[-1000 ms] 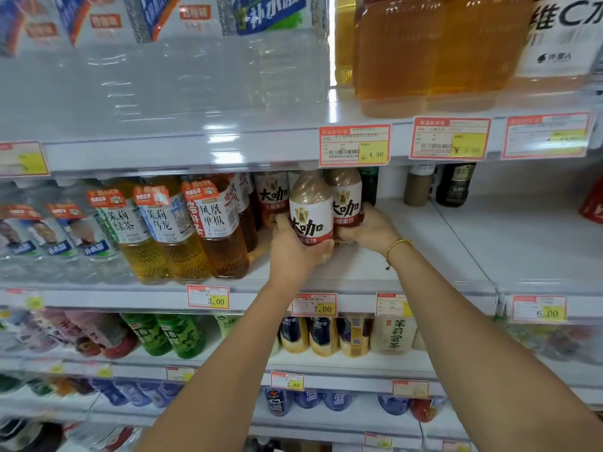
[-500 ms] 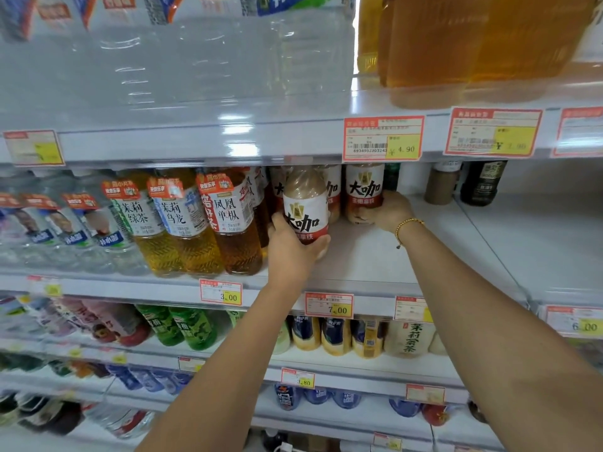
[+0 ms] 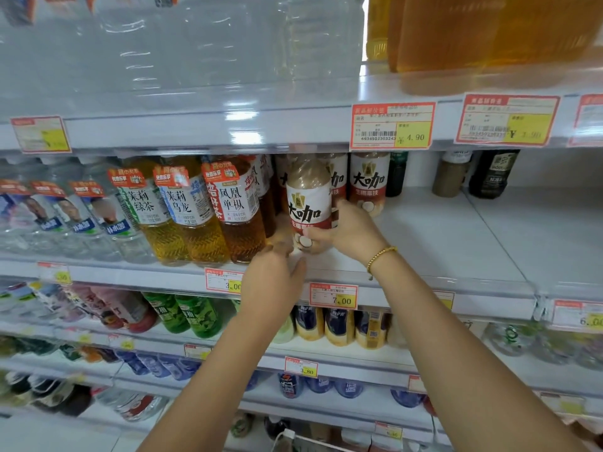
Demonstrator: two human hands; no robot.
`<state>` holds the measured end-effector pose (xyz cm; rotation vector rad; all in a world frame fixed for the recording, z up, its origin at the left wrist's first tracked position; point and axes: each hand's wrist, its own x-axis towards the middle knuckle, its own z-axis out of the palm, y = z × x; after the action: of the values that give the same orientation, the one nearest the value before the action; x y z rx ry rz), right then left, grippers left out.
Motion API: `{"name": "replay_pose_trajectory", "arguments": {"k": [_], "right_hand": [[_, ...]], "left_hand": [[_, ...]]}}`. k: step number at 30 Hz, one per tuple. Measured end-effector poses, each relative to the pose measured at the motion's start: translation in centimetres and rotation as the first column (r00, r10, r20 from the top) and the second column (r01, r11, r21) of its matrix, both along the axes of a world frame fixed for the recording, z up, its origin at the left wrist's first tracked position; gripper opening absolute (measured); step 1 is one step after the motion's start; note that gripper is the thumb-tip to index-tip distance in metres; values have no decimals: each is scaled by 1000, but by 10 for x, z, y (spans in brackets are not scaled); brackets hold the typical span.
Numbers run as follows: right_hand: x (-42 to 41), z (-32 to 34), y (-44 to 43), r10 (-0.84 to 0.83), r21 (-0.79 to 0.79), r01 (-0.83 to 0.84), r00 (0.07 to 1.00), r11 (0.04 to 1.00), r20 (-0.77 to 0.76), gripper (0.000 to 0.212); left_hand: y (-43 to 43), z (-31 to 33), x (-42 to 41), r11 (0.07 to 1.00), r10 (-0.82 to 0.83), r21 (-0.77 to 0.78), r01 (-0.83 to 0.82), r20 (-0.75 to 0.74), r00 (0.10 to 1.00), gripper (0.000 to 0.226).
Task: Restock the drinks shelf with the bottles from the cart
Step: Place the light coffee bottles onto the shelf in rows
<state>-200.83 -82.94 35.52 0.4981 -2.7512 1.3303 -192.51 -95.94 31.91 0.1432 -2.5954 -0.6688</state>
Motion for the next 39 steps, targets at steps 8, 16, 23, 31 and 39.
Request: {"name": "replay_pose_trajectory", "arguments": {"k": [8,16,23,31,39], "right_hand": [[-14,-1,-32,-72,-44,67,992,997,-107,44],[-15,-10,-38,-151,-128,138,984,982,-95,25],[87,-40,-27,-72,-16,71,947,997,-313,23],[141,-216,24,92,284,-171,958,943,273,21],[152,-413,81,-118,525,-361,729,771,675,46]], "left_hand": [[-22,-12,15,992,-100,-80,94,-81,992,18],[-22,-16,26,987,-157,-18,157,-198,967,20],[-36,-70,80,936,-34,341,93,-175,984,15],[-68,-245,126,953,-24,257,-158,588,809,13],[-60,-409,135,911,-85,252,-326,889,450,42]]}}
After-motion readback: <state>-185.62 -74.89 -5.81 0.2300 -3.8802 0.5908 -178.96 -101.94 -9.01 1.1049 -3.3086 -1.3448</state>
